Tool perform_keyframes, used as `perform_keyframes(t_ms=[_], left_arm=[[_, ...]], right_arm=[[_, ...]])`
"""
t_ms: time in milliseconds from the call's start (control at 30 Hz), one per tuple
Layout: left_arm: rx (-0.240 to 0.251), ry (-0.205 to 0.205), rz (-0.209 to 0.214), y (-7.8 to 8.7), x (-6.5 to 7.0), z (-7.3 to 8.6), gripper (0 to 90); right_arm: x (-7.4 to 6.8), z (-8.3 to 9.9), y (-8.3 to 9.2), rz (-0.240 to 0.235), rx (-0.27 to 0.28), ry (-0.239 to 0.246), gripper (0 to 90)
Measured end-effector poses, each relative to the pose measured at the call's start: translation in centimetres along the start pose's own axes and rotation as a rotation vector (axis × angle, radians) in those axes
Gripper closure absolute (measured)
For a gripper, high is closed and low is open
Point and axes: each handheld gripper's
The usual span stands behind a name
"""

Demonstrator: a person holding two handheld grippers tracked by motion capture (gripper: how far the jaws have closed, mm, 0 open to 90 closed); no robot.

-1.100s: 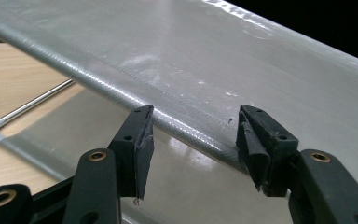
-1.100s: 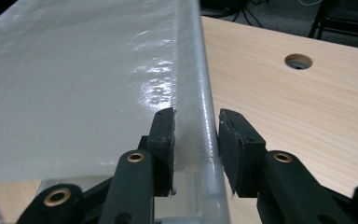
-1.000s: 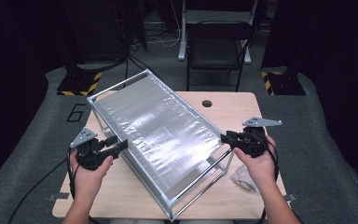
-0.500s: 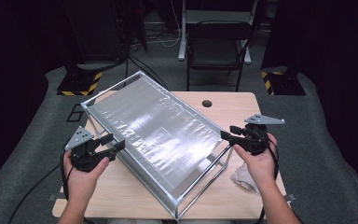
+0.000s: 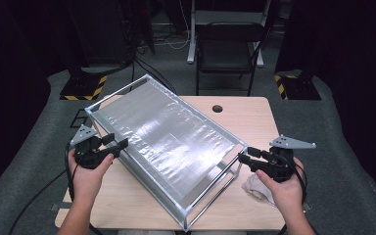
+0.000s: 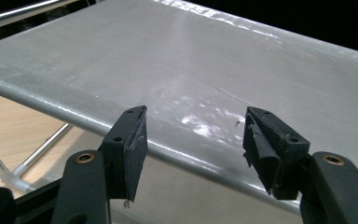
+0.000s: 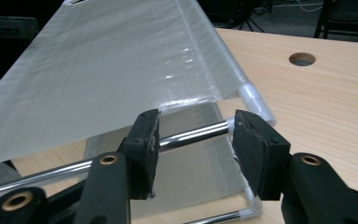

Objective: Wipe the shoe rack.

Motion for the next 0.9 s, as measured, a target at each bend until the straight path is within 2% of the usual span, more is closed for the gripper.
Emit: perform_keyframes(t_ms=[67,133,200,300,433,800,900], left_arm=[[-0.005,0.008,-0.016,-0.2,-0.4,0.0,38.8],[-0.019,0.026,-0.014,-0.4,-0.6,0.2,38.1],[-0.036,0.025,-0.011,-0.7,-0.8,0.3,37.2],[-0.033,0.045,0.005,-0.9,-1.1,0.6,36.3],[-0.030,0.052,0.004,-0.9,-1.1,0.7,36.6],[-0.021,0.059,-0.007,0.0,-0.2,1.2,37.4],[-0.035,0.028,0.001,0.3,0.1,0.7,41.1]], right_arm=[[-0.2,0.2,0.0,-0.011,0.002,-0.008,51.1],[-0.3,0.4,-0.1,-0.025,0.008,-0.016,51.3],[-0.3,0.5,-0.3,-0.030,0.003,-0.025,51.3],[-0.3,0.6,-0.7,-0.035,-0.009,-0.030,51.3],[-0.2,0.5,-1.2,-0.033,-0.005,-0.034,51.3],[0.6,0.0,-1.3,0.031,0.005,-0.032,49.4],[1.2,-0.3,-1.5,0.039,0.014,-0.044,49.2]])
Point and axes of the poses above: each handheld gripper's, and its own axes: y roughly backward along the jaws, z roughly out of its underside, x roughly to its right, and after that the axes turned 12 degrees about -z, right-handed
